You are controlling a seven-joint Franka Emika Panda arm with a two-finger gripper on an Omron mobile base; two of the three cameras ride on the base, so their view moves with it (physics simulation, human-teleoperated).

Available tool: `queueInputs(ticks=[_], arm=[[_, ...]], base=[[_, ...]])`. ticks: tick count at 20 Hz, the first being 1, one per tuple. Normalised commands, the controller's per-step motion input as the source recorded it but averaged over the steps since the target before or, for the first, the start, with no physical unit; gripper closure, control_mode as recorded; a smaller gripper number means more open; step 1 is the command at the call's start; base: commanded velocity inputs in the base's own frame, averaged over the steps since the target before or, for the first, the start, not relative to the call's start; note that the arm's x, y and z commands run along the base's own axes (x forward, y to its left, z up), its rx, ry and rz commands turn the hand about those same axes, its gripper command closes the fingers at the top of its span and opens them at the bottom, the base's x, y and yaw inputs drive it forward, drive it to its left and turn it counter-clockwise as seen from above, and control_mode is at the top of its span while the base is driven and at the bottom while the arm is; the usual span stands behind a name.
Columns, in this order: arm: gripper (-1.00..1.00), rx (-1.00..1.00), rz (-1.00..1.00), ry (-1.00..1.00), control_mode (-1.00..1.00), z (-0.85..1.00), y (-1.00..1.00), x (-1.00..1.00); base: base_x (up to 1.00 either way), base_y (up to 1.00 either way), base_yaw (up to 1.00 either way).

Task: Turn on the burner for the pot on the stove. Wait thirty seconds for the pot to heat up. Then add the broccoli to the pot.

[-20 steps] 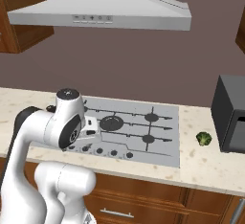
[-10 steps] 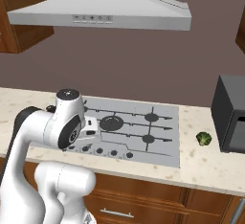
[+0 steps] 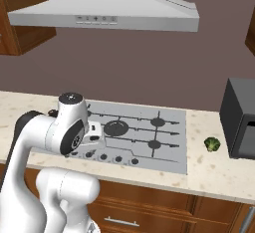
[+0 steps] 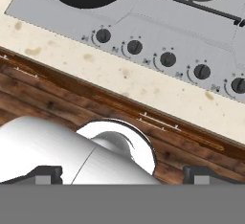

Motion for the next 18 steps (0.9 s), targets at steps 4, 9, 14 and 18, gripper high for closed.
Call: queueInputs(ticks=[4, 9, 14, 18], arm=[[-1.0, 0.0, 0.0, 0.0, -1.0, 0.0, 0.0, 0.0], [-1.0, 0.0, 0.0, 0.0, -1.0, 0.0, 0.0, 0.0], [-1.0, 0.0, 0.0, 0.0, -1.0, 0.0, 0.0, 0.0], [-1.0, 0.0, 0.0, 0.0, -1.0, 0.0, 0.0, 0.0]], base=[[0.0, 0.0, 0.0], [0.0, 0.0, 0.0], [0.0, 0.0, 0.0], [0.0, 0.0, 0.0]])
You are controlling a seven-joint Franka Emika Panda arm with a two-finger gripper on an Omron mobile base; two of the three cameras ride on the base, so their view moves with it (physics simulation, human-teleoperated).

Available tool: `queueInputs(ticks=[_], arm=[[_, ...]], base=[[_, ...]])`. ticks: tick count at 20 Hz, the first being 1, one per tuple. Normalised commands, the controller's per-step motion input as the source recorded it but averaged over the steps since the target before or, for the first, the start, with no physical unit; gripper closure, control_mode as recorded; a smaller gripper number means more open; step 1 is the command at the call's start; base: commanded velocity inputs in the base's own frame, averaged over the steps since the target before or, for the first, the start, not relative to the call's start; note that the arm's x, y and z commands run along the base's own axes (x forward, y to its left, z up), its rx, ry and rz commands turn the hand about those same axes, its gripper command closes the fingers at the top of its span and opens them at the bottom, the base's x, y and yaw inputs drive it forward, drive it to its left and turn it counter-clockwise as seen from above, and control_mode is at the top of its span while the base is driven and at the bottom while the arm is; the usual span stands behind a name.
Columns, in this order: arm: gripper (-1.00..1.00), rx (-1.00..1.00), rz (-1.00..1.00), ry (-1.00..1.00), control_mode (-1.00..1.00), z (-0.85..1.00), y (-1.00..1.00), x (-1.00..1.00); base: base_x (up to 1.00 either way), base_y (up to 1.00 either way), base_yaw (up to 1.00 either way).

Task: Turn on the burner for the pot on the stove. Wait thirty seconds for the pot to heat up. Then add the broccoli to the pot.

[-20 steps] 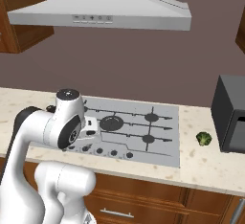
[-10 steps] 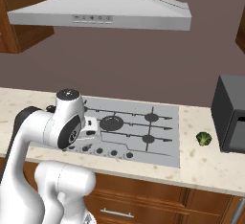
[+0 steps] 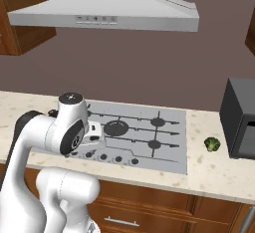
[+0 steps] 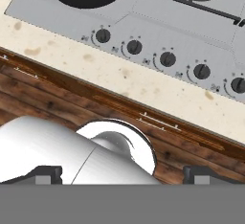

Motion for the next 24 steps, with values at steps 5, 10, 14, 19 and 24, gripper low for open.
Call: queueInputs(ticks=[5, 10, 14, 19, 24], arm=[[-1.0, 0.0, 0.0, 0.0, -1.0, 0.0, 0.0, 0.0], [-1.0, 0.0, 0.0, 0.0, -1.0, 0.0, 0.0, 0.0], [-1.0, 0.0, 0.0, 0.0, -1.0, 0.0, 0.0, 0.0], [-1.0, 0.0, 0.0, 0.0, -1.0, 0.0, 0.0, 0.0], [-1.0, 0.0, 0.0, 0.0, -1.0, 0.0, 0.0, 0.0]], base=[[0.0, 0.0, 0.0], [0.0, 0.0, 0.0], [0.0, 0.0, 0.0], [0.0, 0.0, 0.0], [0.0, 0.0, 0.0]])
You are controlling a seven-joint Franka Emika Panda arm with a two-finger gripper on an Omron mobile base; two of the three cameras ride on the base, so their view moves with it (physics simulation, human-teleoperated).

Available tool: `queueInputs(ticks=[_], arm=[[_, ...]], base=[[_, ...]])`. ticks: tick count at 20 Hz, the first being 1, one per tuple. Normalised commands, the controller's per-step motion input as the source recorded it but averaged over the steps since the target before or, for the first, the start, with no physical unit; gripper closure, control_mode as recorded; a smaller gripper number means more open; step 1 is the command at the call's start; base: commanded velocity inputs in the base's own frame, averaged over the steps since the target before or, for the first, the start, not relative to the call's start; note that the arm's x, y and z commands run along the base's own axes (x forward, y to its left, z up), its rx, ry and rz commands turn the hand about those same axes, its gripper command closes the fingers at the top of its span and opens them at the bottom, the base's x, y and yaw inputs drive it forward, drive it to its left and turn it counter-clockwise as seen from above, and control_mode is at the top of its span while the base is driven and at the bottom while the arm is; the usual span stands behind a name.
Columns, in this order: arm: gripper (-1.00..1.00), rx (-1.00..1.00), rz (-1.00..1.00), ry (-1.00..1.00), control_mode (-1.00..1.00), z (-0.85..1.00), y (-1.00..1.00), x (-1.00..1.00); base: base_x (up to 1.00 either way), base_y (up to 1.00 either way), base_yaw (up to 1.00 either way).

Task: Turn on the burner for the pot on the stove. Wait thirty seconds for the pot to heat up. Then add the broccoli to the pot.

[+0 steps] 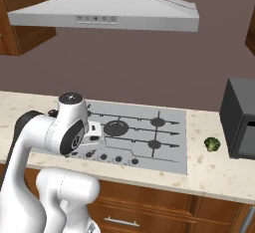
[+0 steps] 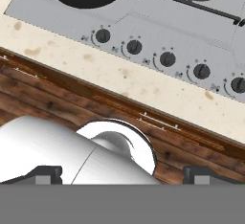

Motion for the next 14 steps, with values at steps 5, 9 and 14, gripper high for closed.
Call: queueInputs(ticks=[5, 9, 14], arm=[[-1.0, 0.0, 0.0, 0.0, -1.0, 0.0, 0.0, 0.0], [-1.0, 0.0, 0.0, 0.0, -1.0, 0.0, 0.0, 0.0], [-1.0, 0.0, 0.0, 0.0, -1.0, 0.0, 0.0, 0.0]], base=[[0.0, 0.0, 0.0], [0.0, 0.0, 0.0], [0.0, 0.0, 0.0]])
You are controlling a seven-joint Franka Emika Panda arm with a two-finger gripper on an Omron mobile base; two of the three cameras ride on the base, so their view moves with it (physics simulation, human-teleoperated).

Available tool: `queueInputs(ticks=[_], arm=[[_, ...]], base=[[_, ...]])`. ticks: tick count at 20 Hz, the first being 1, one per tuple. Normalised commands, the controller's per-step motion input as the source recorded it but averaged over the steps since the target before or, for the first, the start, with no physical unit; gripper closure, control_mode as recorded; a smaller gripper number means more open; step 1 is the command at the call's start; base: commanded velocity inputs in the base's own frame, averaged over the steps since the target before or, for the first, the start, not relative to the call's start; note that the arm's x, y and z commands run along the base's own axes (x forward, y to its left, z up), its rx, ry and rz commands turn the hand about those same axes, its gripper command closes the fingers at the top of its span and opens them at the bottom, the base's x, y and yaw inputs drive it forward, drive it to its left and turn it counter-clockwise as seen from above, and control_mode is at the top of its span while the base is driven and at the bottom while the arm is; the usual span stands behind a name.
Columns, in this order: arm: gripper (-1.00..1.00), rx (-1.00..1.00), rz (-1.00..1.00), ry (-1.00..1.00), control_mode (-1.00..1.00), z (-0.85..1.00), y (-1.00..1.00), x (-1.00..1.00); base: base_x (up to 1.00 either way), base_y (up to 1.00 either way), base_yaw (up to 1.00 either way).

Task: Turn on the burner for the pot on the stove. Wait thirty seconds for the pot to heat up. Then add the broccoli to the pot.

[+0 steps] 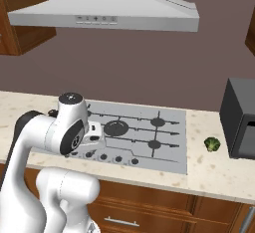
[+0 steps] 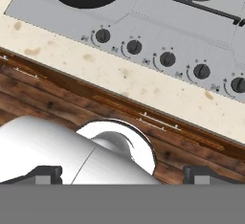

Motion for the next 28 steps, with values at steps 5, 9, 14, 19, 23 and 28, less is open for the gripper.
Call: queueInputs(ticks=[5, 9, 14, 19, 23, 28], arm=[[-1.0, 0.0, 0.0, 0.0, -1.0, 0.0, 0.0, 0.0], [-1.0, 0.0, 0.0, 0.0, -1.0, 0.0, 0.0, 0.0], [-1.0, 0.0, 0.0, 0.0, -1.0, 0.0, 0.0, 0.0], [-1.0, 0.0, 0.0, 0.0, -1.0, 0.0, 0.0, 0.0], [-1.0, 0.0, 0.0, 0.0, -1.0, 0.0, 0.0, 0.0], [-1.0, 0.0, 0.0, 0.0, -1.0, 0.0, 0.0, 0.0]], base=[[0.0, 0.0, 0.0], [0.0, 0.0, 0.0], [0.0, 0.0, 0.0], [0.0, 0.0, 0.0], [0.0, 0.0, 0.0], [0.0, 0.0, 0.0]])
